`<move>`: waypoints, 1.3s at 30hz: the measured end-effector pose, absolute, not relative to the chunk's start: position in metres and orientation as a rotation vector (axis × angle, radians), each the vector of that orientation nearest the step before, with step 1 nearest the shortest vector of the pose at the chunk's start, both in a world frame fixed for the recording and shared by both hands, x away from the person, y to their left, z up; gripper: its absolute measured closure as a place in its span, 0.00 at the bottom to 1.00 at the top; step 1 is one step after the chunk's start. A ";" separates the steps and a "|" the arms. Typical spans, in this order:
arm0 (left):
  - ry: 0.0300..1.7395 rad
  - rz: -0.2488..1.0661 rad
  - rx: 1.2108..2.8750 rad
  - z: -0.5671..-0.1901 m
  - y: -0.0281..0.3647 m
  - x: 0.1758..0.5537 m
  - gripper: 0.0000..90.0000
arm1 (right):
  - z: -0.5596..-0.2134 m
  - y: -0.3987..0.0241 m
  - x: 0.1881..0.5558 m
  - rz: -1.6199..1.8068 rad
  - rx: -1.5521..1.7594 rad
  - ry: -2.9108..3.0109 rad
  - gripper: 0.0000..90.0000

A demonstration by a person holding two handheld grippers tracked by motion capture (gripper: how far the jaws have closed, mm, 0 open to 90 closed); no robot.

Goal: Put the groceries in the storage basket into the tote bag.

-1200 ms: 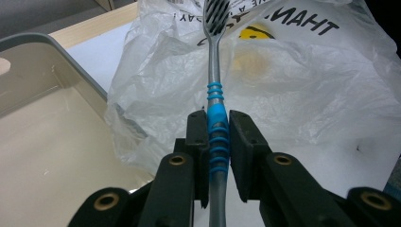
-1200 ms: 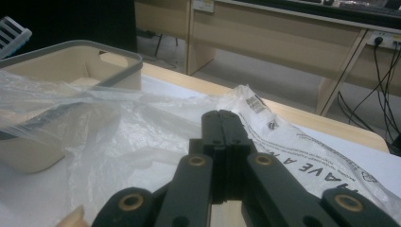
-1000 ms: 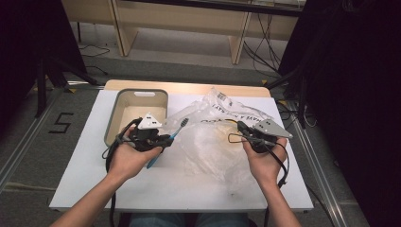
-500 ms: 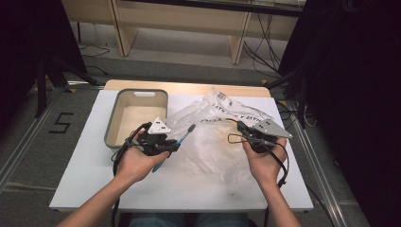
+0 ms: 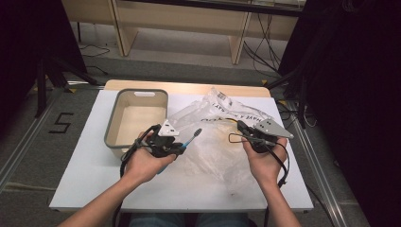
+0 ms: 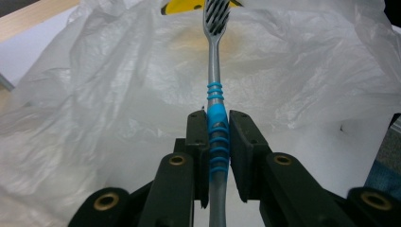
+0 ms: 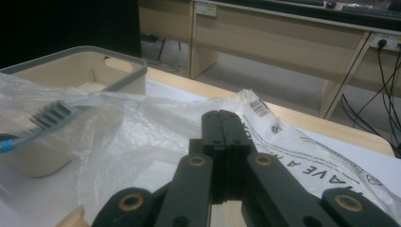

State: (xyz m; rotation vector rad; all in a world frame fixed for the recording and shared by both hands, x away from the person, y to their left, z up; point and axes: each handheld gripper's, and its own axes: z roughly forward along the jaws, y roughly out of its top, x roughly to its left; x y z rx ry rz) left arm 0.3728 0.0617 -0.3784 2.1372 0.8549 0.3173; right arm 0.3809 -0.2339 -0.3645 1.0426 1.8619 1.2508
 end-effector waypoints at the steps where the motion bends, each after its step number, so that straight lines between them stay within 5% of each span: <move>1: 0.849 0.316 2.139 -0.380 0.060 0.373 0.87 | -0.364 -0.234 0.381 1.248 1.041 1.862 1.00; 39: 0.873 0.285 2.224 -0.398 0.030 0.386 0.87 | -0.364 -0.234 0.378 1.264 1.043 1.860 1.00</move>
